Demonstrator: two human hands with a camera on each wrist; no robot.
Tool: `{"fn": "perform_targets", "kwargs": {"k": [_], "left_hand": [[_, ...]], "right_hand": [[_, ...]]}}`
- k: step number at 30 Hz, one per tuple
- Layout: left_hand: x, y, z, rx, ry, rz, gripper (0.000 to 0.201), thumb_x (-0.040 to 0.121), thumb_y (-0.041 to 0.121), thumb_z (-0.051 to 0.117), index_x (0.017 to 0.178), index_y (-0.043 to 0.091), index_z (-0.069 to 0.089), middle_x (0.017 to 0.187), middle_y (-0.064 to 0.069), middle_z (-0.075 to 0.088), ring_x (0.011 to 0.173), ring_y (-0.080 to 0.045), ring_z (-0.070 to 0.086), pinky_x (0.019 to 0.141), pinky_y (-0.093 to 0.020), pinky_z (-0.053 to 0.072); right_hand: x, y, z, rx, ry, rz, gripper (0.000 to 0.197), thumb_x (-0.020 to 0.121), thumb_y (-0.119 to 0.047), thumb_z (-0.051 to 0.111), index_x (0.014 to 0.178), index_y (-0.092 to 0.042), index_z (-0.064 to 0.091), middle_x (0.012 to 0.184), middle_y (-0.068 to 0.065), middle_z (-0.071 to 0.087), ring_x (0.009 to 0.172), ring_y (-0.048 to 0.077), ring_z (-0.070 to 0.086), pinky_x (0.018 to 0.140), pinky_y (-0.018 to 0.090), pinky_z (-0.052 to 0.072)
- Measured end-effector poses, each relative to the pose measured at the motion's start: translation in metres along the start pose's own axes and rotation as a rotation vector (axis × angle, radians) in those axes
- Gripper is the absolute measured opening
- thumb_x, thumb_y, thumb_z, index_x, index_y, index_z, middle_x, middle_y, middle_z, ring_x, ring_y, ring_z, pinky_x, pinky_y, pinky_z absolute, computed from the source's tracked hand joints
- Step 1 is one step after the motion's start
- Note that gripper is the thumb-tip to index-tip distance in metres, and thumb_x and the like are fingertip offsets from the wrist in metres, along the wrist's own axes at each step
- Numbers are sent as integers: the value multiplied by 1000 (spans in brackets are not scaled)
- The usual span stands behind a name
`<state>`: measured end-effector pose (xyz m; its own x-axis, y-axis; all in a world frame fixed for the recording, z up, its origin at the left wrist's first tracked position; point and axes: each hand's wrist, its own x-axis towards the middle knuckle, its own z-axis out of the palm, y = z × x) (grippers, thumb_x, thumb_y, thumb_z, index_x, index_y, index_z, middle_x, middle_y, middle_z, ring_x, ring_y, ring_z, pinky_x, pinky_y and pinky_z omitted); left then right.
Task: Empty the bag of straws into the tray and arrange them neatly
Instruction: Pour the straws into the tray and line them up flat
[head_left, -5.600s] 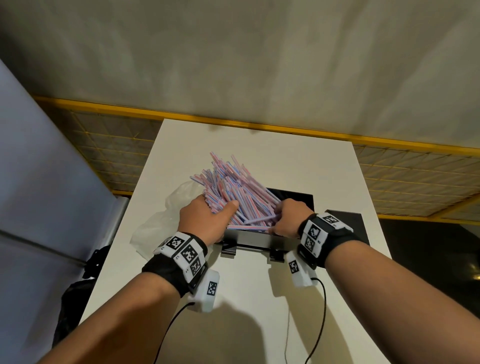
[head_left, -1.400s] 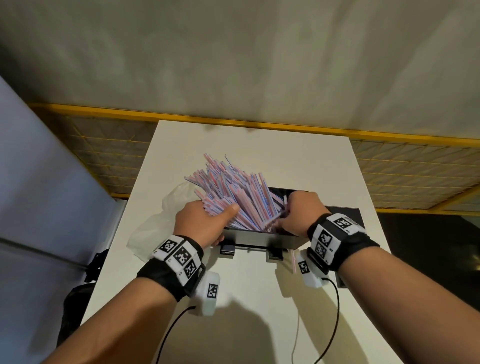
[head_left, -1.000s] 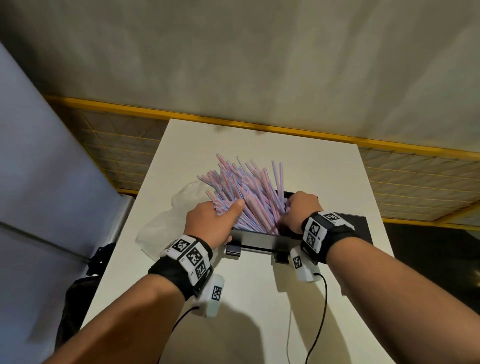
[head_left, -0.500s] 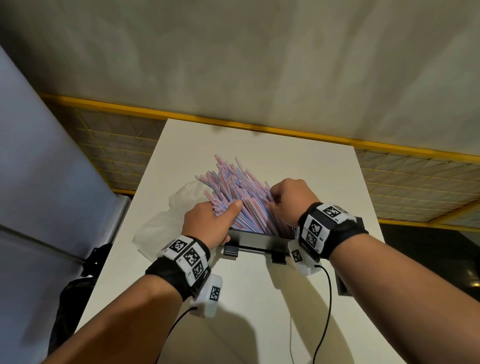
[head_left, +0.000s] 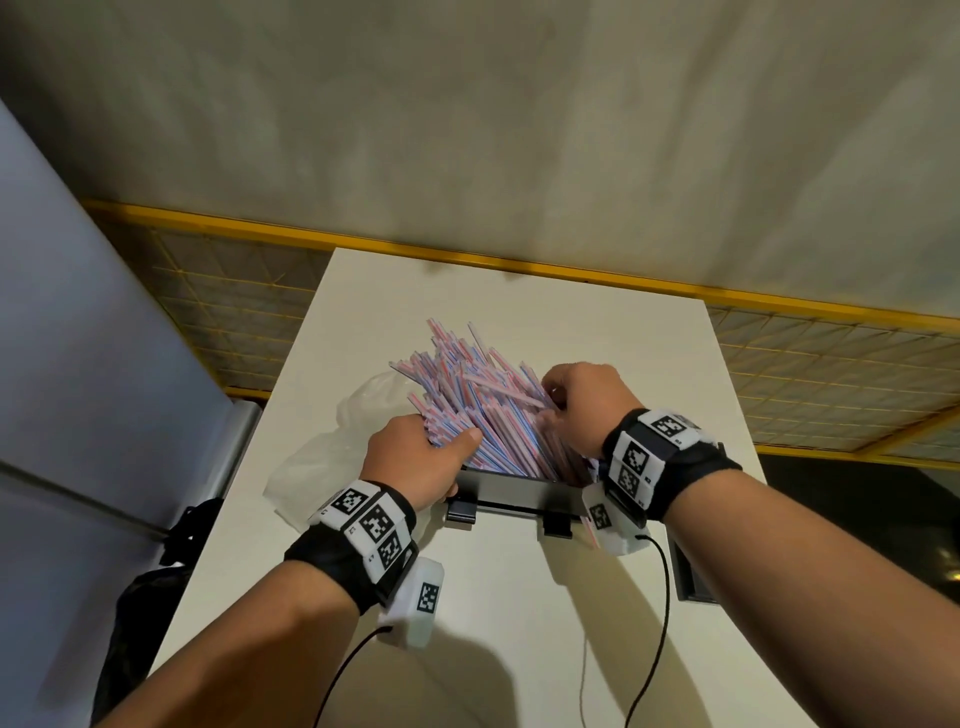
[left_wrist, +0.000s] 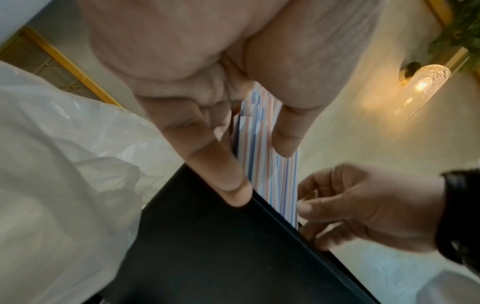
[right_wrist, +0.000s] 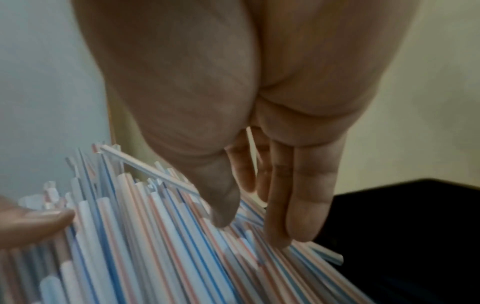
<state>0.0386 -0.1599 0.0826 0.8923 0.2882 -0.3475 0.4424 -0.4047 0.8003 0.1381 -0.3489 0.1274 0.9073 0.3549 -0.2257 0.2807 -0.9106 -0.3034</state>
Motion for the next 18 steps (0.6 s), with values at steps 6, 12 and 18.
{"fn": "perform_targets", "kwargs": {"k": [6,12,18], "left_hand": [[-5,3,3,-52,-42,-13,34,94,49,60,97,15,62,79,-15,73,54,-21,73,71,-48,62],[-8,29,9,-165,-86,-116,41,99,41,57,118,5,51,82,-14,71,63,-35,74,57,-45,61],[-16,14,-4,2,24,43,38,94,49,62,80,14,55,60,-2,66,53,-20,71,70,-45,61]], "right_hand": [[-28,23,24,81,-193,85,50,78,-66,69,78,-16,67,74,0,68,71,15,63,62,29,48],[-37,28,38,116,-268,41,54,85,-68,61,85,-15,72,79,5,71,75,18,65,68,31,52],[-34,35,29,72,-128,195,40,79,-48,76,74,-10,65,70,4,65,71,22,63,51,25,40]]}}
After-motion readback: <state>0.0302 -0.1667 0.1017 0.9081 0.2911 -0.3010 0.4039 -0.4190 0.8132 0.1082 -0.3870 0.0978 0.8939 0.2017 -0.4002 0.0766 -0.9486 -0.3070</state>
